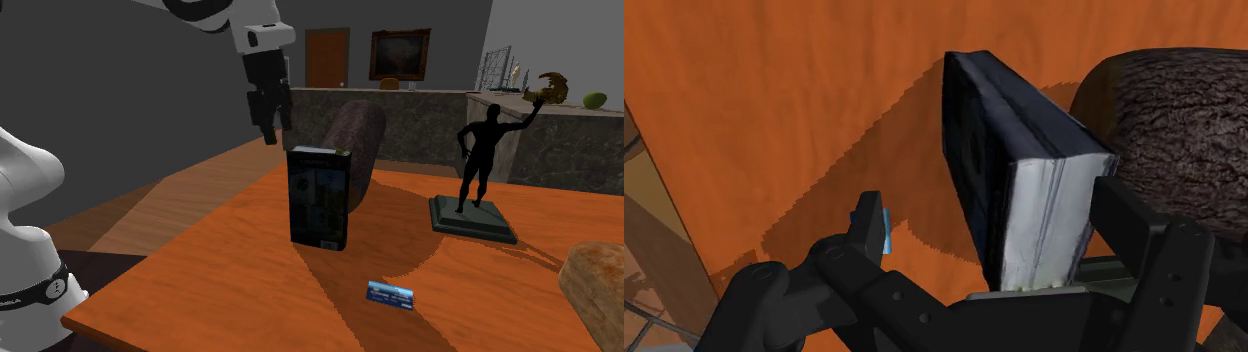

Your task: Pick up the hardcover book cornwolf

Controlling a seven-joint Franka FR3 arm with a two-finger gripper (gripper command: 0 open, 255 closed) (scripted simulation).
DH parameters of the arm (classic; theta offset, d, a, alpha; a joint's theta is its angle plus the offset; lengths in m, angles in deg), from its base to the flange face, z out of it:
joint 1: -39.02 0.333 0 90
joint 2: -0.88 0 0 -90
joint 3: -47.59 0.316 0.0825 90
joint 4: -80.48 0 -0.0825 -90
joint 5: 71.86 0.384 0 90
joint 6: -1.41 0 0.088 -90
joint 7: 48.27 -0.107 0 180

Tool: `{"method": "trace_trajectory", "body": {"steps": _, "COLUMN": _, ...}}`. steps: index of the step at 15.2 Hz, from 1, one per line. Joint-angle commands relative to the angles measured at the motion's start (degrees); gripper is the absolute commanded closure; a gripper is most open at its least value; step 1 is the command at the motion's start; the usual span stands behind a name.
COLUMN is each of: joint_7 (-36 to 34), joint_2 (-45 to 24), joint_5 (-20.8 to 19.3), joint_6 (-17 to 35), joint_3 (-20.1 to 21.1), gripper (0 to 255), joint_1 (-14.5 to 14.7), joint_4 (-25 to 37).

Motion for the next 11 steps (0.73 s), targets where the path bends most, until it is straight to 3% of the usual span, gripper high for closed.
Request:
{"method": "trace_trajectory", "body": {"steps": 1, "joint_7": -1.75, "joint_2": -4.33, "joint_5": -1.43, "joint_6": 0.65, "joint_3": 1.29, "gripper": 0, "joint_1": 0.29, "joint_4": 3.24}}
{"method": "trace_trajectory", "body": {"steps": 5, "joint_7": -5.23, "joint_2": -12.33, "joint_5": -4.64, "joint_6": 1.26, "joint_3": 3.27, "gripper": 0, "joint_1": 1.34, "joint_4": 9.68}}
{"method": "trace_trajectory", "body": {"steps": 11, "joint_7": -5.33, "joint_2": -12.92, "joint_5": -4.81, "joint_6": 5.79, "joint_3": 3.27, "gripper": 0, "joint_1": 1.42, "joint_4": 5.73}}
